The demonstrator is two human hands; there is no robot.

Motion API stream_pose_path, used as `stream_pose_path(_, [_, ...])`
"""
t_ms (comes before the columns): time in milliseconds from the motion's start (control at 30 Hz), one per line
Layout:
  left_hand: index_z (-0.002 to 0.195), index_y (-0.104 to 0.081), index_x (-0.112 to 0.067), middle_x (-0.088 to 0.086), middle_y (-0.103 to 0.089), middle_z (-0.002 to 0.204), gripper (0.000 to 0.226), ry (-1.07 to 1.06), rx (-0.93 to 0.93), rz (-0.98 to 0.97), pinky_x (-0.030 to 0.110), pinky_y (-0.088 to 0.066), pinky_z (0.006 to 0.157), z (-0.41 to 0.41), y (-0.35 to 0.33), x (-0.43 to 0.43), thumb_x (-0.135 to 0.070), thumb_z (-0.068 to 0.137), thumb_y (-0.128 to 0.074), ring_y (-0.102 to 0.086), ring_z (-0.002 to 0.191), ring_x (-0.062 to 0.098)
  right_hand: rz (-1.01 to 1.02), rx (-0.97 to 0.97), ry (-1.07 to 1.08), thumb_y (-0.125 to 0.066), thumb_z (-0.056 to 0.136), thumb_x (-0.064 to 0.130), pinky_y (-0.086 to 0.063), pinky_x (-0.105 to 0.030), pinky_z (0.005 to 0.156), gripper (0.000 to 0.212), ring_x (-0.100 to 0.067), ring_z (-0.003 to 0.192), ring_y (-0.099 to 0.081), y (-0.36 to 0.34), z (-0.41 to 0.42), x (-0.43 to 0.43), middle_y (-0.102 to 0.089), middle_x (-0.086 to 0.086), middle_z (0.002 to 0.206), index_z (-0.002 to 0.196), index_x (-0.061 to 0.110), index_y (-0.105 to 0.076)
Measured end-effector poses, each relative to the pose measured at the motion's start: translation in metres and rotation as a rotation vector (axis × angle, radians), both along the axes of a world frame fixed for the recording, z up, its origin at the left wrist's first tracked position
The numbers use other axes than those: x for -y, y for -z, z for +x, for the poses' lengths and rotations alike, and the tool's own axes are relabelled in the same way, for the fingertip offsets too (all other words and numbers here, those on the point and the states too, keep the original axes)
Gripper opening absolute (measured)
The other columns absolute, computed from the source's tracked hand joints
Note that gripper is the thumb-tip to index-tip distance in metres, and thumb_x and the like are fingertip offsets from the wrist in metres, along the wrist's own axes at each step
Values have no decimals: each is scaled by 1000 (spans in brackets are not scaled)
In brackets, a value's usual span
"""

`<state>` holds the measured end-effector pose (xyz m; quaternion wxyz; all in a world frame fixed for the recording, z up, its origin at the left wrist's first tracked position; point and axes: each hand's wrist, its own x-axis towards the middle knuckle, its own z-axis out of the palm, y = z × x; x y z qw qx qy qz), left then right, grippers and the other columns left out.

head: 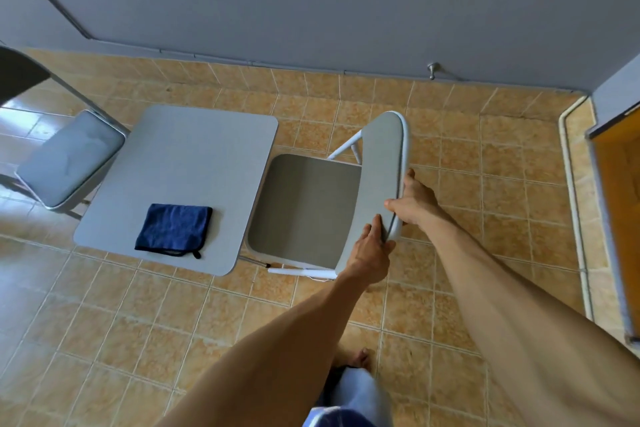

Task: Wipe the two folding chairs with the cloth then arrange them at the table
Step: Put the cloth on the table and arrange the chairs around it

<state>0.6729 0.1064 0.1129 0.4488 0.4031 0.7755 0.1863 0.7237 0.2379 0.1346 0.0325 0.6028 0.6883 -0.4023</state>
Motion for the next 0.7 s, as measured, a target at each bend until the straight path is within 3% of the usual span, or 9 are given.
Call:
stream_pose_path(100, [158, -6, -20, 5, -28, 158, 67, -3, -8, -17, 40, -35, 110, 1, 0, -3, -29, 102, -43, -39, 138, 31, -11, 7, -11, -69, 88, 24, -59, -37, 83, 79, -34, 106, -65, 3, -2, -3, -63, -13, 131, 153, 18, -23])
stream_pose_path(200, [158, -4, -20, 3, -21, 162, 66, -15, -11, -22, 38, -30, 114, 5, 0, -1, -28, 103, -40, -31, 144, 29, -1, 41, -7, -63, 93, 25, -54, -37, 87, 90, -36, 110, -63, 8, -3, 3, -61, -15, 134, 161, 21, -2])
stream_pose_path(333, [158, -4, -20, 4, -16, 164, 67, -23, 0, -33, 37, -26, 118, 5, -2, -3, -28, 103, -40, -25, 148, 27, 29, 37, -10, -56, 97, 23, -51, -36, 82, 88, -36, 109, -63, 12, -6, 7, -60, -17, 134, 161, 19, 5])
stream_pose_path(433, [156, -13, -19, 7, -28, 159, 63, -54, -8, -84, 41, -34, 114, 7, -8, -5, -28, 101, -41, -36, 141, 31, 43, 38, -22, -58, 97, 27, -52, -36, 83, 88, -36, 111, -64, 12, -3, 8, -60, -17, 136, 161, 17, 3])
stream_pose_path(500, [144, -34, -14, 13, -49, 140, 48, -77, -5, -112, 45, -44, 103, 7, -14, -6, -22, 97, -42, -52, 125, 35, 45, 44, -26, -60, 97, 31, -53, -37, 86, 88, -36, 113, -63, 9, -1, 11, -60, -17, 136, 160, 15, -1])
stream_pose_path(567, [131, -46, -16, 15, -59, 129, 37, -58, 1, -136, 47, -48, 99, 1, -23, -4, -18, 95, -40, -57, 116, 37, 72, 87, -36, -60, 96, 38, -52, -39, 89, 83, -36, 117, -61, 3, 0, 15, -59, -17, 136, 159, 12, -13])
stream_pose_path(700, [152, -31, -16, 12, -39, 155, 57, -51, 3, -157, 36, -33, 114, -27, -39, 12, -13, 96, -37, -39, 140, 33, 245, 239, -132, -53, 99, 42, -44, -42, 98, 54, -34, 130, -44, -20, -11, 23, -48, -12, 145, 144, 13, -44])
